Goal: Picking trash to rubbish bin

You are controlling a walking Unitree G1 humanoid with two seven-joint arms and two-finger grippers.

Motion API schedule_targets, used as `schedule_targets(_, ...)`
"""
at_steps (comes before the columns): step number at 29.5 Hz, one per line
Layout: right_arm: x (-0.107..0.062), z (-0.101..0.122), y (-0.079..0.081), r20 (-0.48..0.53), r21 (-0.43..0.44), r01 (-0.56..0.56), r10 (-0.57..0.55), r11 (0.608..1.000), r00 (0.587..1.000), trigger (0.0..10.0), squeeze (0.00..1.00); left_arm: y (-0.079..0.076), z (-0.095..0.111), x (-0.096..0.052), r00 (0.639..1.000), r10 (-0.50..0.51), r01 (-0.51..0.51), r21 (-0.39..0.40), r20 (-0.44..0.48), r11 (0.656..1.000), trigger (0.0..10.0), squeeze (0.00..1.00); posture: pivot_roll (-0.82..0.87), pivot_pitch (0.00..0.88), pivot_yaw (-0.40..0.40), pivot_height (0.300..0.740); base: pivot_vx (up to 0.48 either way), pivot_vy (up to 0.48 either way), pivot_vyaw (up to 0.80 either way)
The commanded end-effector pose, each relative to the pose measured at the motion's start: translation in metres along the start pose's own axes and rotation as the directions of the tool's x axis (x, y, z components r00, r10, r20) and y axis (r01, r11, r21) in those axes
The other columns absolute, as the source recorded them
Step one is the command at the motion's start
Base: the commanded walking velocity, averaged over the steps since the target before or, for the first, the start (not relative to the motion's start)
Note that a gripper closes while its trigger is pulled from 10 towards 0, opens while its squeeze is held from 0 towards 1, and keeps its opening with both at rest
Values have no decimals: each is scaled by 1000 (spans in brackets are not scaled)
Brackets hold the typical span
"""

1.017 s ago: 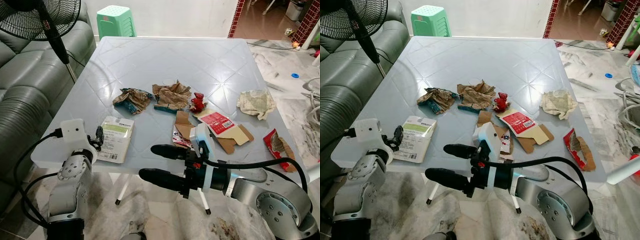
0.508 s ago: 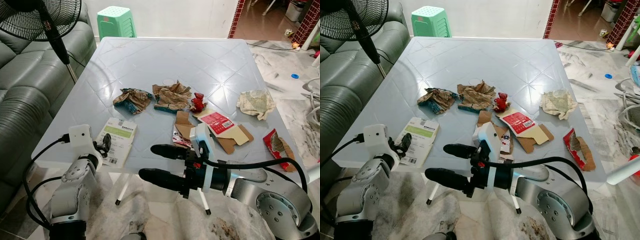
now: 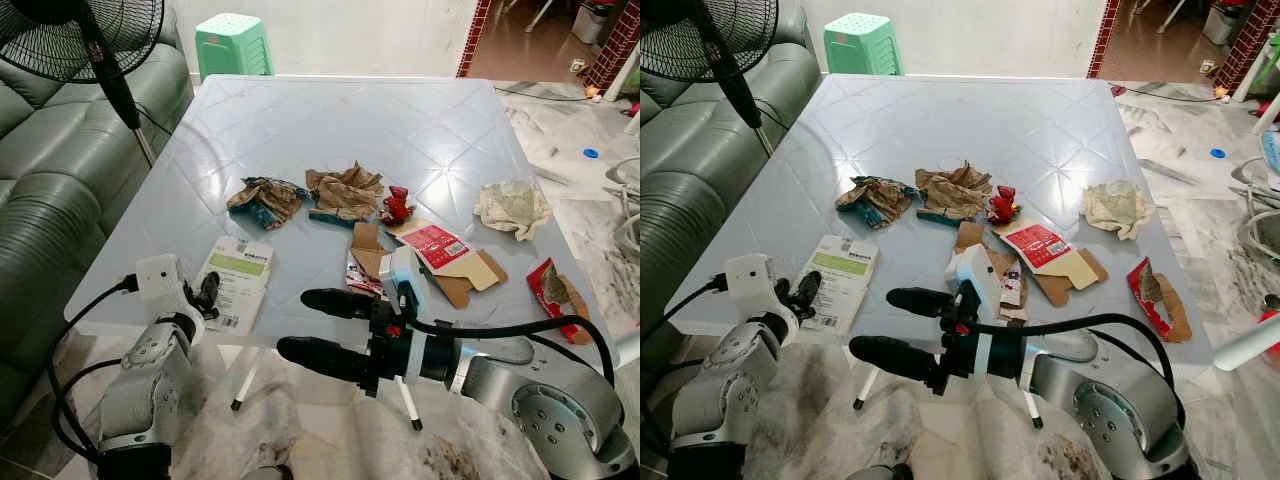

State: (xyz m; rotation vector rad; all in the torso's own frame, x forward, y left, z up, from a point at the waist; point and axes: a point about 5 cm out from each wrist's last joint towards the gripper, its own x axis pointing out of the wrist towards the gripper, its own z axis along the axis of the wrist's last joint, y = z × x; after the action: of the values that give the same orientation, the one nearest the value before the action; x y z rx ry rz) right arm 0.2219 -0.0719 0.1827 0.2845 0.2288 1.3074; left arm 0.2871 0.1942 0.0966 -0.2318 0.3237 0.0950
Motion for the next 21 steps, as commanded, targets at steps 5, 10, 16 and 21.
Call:
schedule_targets(5,3,2,1,-11,-11,-38,38,999,999,10000,0,-8,-7,0,1000,-19,17,-92,-23,996,0,0,-56,84,2,740,0,0,0)
schedule_targets(10,1,2,1,-16,-10,-38,37,999,999,10000,0,-13,-8,0,1000,-21,19,-182,-11,983,0,0,-62,88,0,740,0,0,0)
schedule_targets(16,0,1,2,-16,-6,-32,32,999,999,10000,0,-19,-7,0,1000,-26,28,-274,11,961,0,0,-63,91,1,740,0,0,0)
schedule_targets(21,0,1,1,-14,-5,-29,29,1000,999,10000,0,-19,-6,0,1000,-24,28,-313,18,949,0,0,-63,91,1,740,0,0,0)
